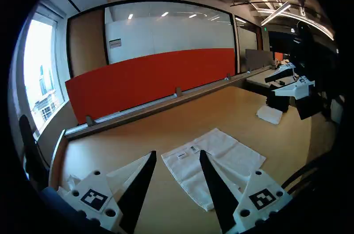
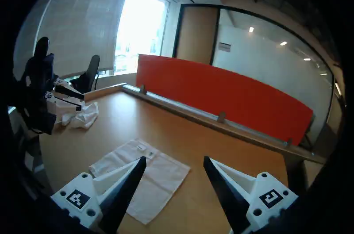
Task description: Fold towel
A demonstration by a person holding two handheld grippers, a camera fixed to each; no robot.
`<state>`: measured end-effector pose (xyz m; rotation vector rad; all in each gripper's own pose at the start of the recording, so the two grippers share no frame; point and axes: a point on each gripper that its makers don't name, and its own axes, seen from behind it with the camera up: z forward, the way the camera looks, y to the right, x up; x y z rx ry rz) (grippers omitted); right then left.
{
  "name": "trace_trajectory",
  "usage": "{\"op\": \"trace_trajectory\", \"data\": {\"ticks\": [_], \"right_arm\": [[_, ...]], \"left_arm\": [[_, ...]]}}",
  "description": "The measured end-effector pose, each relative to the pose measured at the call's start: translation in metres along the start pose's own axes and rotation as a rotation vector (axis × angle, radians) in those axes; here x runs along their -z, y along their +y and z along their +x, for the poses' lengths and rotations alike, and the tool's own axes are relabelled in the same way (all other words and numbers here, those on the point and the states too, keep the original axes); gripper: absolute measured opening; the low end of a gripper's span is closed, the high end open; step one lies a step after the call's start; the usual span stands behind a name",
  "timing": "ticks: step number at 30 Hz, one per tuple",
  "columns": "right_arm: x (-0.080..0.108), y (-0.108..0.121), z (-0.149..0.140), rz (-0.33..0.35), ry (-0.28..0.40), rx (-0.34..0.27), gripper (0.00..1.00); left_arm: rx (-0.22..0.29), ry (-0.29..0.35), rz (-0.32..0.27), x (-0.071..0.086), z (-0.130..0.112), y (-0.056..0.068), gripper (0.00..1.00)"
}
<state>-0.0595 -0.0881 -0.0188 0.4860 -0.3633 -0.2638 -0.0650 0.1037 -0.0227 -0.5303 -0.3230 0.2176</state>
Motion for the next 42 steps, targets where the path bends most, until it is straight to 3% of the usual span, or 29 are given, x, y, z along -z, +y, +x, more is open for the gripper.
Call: {"op": "trace_trajectory", "data": {"ticks": [14,26,42], "right_arm": [[-0.013,-0.022,-0.05,0.06,-0.084,0.011,1.0],[-0.025,-0.037,-0.12,0.077,-0.178,-0.015,1.0],[-0.035,-0.059,-0.192,0.129,-0.304,0.024,1.0]], "left_arm": [[0.0,-0.072,-0.049,-0.015,-0.045,0.027,0.71],[0.0,-0.163,-0.076,-0.027,-0.1,0.043,0.71],[0.003,-0.288,-0.122,-0.042,-0.164,0.06,0.71]]}}
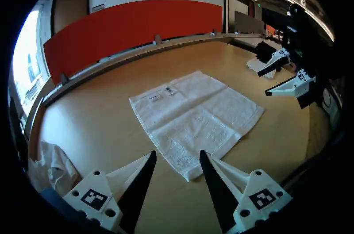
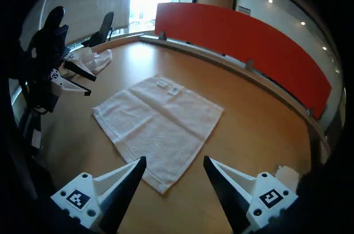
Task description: Fold towel
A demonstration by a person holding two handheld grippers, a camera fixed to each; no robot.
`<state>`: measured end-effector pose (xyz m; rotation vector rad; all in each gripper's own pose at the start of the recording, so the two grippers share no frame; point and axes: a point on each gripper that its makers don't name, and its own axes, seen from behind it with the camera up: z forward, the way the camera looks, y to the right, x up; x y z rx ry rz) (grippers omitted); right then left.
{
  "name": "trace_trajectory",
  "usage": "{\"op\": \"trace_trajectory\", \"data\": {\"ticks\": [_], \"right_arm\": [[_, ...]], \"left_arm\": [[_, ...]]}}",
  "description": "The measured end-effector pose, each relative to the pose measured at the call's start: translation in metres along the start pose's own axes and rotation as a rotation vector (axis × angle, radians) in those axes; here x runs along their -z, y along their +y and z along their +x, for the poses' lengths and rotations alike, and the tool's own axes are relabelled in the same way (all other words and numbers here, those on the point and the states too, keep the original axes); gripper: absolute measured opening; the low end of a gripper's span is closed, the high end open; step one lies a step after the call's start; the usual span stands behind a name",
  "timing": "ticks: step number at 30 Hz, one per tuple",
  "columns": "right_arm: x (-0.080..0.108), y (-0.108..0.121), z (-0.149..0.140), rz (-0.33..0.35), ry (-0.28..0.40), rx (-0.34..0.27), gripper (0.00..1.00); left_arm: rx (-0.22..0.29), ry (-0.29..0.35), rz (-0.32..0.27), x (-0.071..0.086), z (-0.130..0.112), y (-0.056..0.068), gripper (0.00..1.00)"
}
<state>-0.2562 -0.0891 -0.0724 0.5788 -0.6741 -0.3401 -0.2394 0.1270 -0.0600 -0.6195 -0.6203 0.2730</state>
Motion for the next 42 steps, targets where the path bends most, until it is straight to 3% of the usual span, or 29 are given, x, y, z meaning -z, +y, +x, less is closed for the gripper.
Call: {"op": "trace_trajectory", "data": {"ticks": [11,20,42], "right_arm": [[-0.012,-0.008,-0.033,0.025,-0.072,0.015,1.0],[-0.018,-0.017,-0.051,0.056,-0.118,0.02,1.0],[-0.029,-0.019,-0.062,0.094,-0.155,0.002,0.94]], "left_arm": [[-0.029,-0.077,-0.031,-0.018,-0.03,0.01,0.71],[-0.023,-0.118,-0.053,-0.026,-0.043,0.017,0.71],[-0.035,-0.209,-0.087,-0.042,-0.064,0.024,0.71]]}}
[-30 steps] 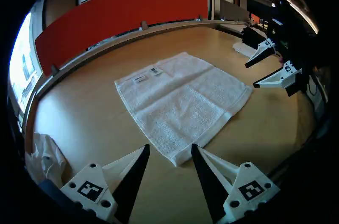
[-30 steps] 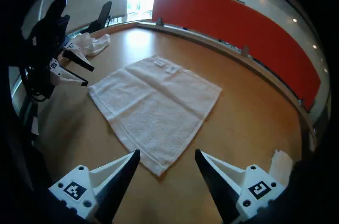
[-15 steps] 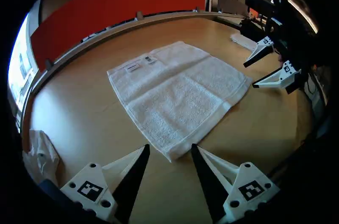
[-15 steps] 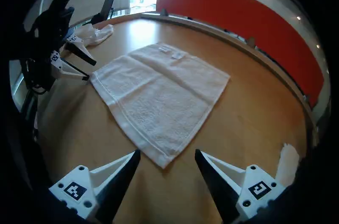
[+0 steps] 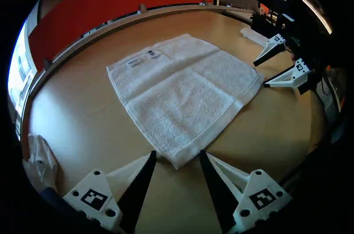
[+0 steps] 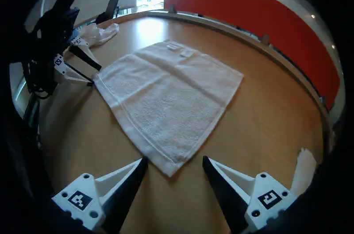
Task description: Fold towel
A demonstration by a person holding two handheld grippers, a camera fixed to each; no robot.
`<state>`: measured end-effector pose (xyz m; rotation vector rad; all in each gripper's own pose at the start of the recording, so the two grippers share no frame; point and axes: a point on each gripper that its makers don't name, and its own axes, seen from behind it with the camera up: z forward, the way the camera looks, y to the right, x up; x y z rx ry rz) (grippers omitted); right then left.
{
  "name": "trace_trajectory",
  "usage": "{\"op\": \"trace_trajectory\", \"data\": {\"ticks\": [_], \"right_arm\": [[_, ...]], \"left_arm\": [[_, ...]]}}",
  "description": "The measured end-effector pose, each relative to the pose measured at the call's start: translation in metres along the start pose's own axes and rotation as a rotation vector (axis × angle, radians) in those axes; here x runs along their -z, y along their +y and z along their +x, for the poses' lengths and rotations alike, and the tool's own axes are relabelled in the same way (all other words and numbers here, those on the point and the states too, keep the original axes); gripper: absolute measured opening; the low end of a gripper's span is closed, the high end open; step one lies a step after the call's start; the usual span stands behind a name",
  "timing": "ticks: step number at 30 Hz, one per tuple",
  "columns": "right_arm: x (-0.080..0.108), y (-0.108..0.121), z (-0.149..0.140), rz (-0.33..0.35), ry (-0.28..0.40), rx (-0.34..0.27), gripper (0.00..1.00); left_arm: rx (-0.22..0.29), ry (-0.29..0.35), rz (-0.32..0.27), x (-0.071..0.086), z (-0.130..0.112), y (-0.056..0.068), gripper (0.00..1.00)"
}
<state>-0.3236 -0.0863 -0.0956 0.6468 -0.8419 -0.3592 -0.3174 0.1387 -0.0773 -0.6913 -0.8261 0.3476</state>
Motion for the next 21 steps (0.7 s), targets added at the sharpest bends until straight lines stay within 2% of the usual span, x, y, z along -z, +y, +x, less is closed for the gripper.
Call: {"op": "trace_trajectory", "data": {"ticks": [5,11,17,21], "right_arm": [[-0.001,-0.0011,-0.0006,0.014,0.0,-0.008,0.94],[-0.0023,-0.0039,-0.001,0.03,0.0,-0.025,0.83],[-0.0021,-0.0058,-0.0006,0.03,-0.006,-0.031,0.68],[-0.0022,-0.0076,-0.0003,0.034,-0.011,-0.028,0.53]], "left_arm": [[0.003,-0.003,-0.008,-0.0008,0.0002,0.0,0.71],[0.001,-0.003,-0.008,-0.0008,-0.0004,0.0002,0.71],[0.008,-0.002,-0.002,-0.0004,-0.0011,0.0014,0.69],[0.006,-0.004,-0.002,-0.0003,-0.001,0.0037,0.6]]}}
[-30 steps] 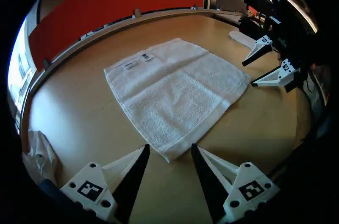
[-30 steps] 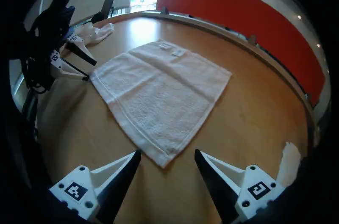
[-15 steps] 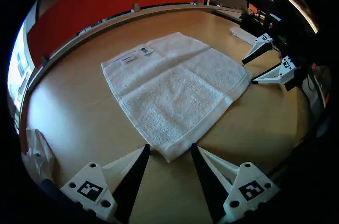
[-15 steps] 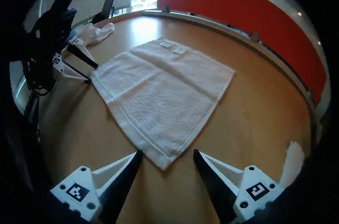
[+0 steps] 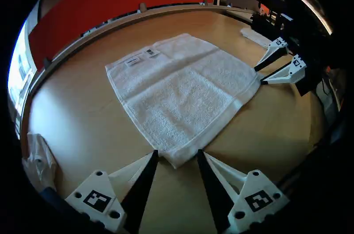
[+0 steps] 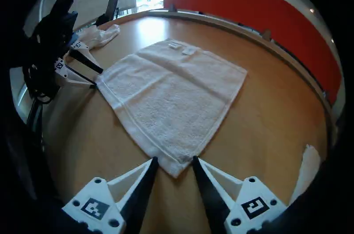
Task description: Fold towel
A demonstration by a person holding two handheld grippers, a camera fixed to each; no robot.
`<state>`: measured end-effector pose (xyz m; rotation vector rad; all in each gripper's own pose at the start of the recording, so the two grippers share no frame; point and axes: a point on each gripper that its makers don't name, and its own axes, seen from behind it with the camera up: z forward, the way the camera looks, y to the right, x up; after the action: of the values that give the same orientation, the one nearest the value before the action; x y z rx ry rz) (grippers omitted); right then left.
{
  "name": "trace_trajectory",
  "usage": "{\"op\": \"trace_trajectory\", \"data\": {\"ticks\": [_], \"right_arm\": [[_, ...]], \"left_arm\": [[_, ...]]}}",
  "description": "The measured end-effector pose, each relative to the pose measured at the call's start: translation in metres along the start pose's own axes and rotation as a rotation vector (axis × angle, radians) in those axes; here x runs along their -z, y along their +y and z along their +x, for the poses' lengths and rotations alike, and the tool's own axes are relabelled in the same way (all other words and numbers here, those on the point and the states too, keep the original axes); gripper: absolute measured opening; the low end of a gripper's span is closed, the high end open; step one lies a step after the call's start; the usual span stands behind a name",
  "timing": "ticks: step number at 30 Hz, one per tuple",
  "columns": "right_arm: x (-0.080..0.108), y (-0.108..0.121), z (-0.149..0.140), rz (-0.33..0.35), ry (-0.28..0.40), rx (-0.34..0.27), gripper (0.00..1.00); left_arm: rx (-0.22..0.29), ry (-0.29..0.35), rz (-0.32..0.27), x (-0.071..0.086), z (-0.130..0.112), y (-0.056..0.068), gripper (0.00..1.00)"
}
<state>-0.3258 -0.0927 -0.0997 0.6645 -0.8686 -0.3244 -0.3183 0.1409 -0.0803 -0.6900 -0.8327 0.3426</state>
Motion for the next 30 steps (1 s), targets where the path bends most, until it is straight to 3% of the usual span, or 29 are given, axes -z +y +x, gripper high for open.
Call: {"op": "trace_trajectory", "data": {"ticks": [6,8,12,22,30], "right_arm": [[0.0,-0.001,0.001,0.004,-0.005,0.002,0.4],[0.0,-0.001,0.001,0.004,-0.006,-0.001,0.29],[0.0,-0.003,0.001,0.007,-0.006,-0.014,0.2],[0.005,-0.009,0.001,0.017,-0.009,-0.023,0.17],[0.021,-0.01,0.016,0.008,0.031,-0.023,0.17]], "left_arm": [[0.001,-0.008,-0.004,0.0,0.001,0.004,0.46],[0.004,-0.012,-0.004,0.0,0.001,0.004,0.4],[0.009,-0.02,0.0,0.0,0.001,0.004,0.21],[0.027,-0.03,-0.008,0.005,0.003,0.007,0.14],[0.056,-0.01,0.002,0.026,0.014,0.006,0.14]]}}
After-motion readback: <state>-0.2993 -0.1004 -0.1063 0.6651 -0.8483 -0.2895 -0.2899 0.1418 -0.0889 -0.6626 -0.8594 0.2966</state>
